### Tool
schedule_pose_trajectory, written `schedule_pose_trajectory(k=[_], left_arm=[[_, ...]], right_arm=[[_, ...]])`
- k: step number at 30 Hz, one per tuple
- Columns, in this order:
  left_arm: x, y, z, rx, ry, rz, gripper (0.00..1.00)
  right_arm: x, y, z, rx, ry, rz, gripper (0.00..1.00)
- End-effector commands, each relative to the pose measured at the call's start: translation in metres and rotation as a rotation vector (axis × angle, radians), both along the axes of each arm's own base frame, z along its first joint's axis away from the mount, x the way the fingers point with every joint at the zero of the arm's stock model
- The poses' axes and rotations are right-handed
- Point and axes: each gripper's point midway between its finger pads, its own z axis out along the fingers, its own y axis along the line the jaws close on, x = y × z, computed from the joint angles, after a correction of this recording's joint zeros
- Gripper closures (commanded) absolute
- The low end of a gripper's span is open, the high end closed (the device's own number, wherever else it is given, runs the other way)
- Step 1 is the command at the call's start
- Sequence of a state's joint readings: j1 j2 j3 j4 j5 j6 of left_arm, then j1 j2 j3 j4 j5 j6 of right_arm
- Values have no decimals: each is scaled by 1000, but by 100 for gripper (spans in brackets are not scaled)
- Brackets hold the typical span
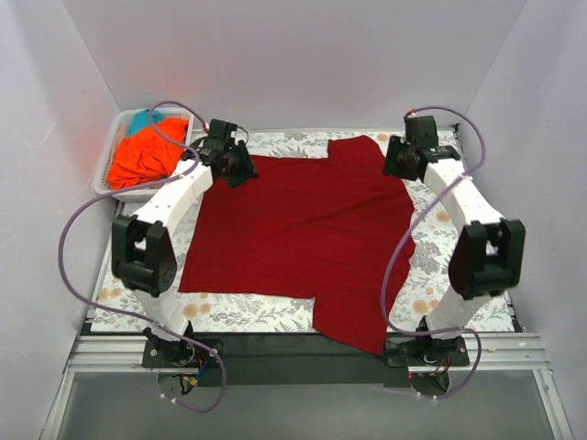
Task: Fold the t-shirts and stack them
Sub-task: Flatten the tshirt out
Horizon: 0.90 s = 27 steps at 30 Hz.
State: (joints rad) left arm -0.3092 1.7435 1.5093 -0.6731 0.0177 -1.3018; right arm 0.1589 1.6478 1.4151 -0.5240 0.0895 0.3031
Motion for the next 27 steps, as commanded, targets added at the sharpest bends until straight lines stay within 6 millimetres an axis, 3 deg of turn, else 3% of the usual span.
schedule_pose_trajectory(k=[1,2,3,4,5,7,8,9,13,14,16,17,19,20,21,23,24,27], left_arm=[[45,-3,-23,18,1,6,61],[62,-6,-9,5,-36,12,61],[72,-1,-12,4,-26,23,62],[80,0,-33,6,14,26,62],[91,0,-24,-10,0,34,62],[101,9,-45,-43,47,50,62],[107,13,-48,-61,47,60,62],[110,22,-53,-80,56,76,62],[113,37,-68,-156,94,100,63],[113,39,-68,-166,95,103,63],[113,44,-67,-174,94,102,63],[111,46,-68,-172,97,104,63],[109,52,-65,-175,95,109,63],[108,54,-64,-178,95,109,63],[107,56,-62,-188,94,108,63],[103,56,-56,-209,94,101,63],[102,56,-54,-215,92,98,63],[97,56,-45,-216,78,84,62]], right_arm=[[55,12,-8,31,-14,10,50],[67,14,-27,29,19,6,52],[78,15,-28,27,13,-2,53],[95,18,-18,40,-22,-5,54],[104,20,-39,39,13,-6,55],[121,25,-40,55,-3,-2,57],[126,26,-62,50,32,-3,58],[129,26,-70,47,41,-6,58],[149,28,-100,45,64,-13,60],[150,30,-116,47,87,-13,61],[161,31,-119,58,74,-21,61],[164,31,-135,63,94,-26,62],[181,36,-130,94,60,-28,62],[185,39,-149,102,78,-28,62],[200,47,-133,146,29,-13,62],[210,49,-148,185,22,-16,62],[224,57,-139,244,-38,12,61],[239,70,-139,360,-100,18,60]])
